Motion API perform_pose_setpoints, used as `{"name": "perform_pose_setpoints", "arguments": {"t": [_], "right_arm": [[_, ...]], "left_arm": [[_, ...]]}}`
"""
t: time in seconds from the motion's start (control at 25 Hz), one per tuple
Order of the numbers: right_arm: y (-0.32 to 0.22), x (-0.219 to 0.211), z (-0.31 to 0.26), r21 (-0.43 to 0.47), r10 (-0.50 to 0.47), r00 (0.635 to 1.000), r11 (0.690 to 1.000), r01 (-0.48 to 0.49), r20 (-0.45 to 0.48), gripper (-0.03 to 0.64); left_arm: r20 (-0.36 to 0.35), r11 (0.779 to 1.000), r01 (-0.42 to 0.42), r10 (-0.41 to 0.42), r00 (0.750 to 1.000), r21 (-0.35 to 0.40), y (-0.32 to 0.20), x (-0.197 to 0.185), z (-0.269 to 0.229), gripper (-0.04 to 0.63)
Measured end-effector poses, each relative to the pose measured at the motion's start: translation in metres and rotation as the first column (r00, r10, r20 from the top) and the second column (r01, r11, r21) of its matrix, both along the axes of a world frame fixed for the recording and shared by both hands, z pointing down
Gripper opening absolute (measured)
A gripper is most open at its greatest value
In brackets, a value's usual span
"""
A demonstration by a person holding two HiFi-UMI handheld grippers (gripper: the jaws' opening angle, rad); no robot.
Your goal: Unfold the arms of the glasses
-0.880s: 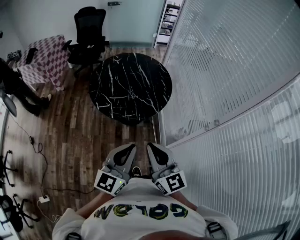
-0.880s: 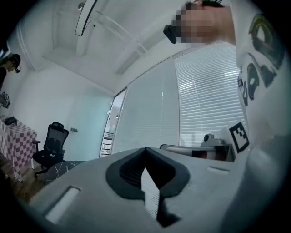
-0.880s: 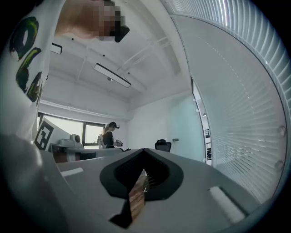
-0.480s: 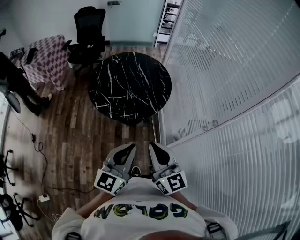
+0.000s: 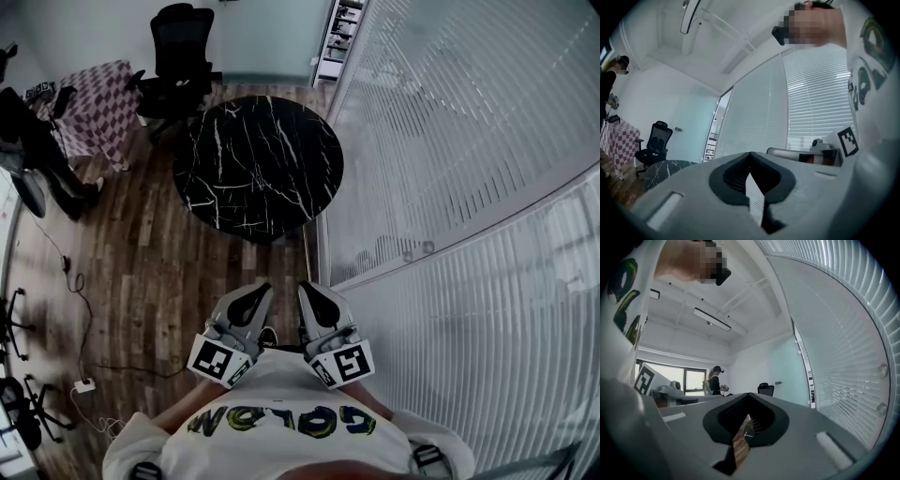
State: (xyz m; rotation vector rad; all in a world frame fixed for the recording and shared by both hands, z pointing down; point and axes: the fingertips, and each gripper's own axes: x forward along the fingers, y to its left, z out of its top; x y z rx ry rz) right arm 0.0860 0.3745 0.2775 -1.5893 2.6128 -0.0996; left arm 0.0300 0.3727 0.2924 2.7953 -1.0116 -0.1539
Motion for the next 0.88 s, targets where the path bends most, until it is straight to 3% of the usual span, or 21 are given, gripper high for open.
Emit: {"name": "perform_pose_setpoints", "arguments": {"t": [0.48,0.88], "right_arm": [[-0.034,0.002,0.006,0.007,-0.019,1.0,1.0,0.019,-0.011,0.002],[-0.113,-0.017,-0.001,0.031,-0.033,0.998,0.999,0.035,-0.056,0.002]], "left_arm": [[0.003,1.0,0.021,-0.021,1.0,-0.009,-0.035,0.002,0.009,0.005],[-0.027,0.999,0.031,-0.03,0.999,0.015,-0.114,-0.015,0.002,0.005]]}}
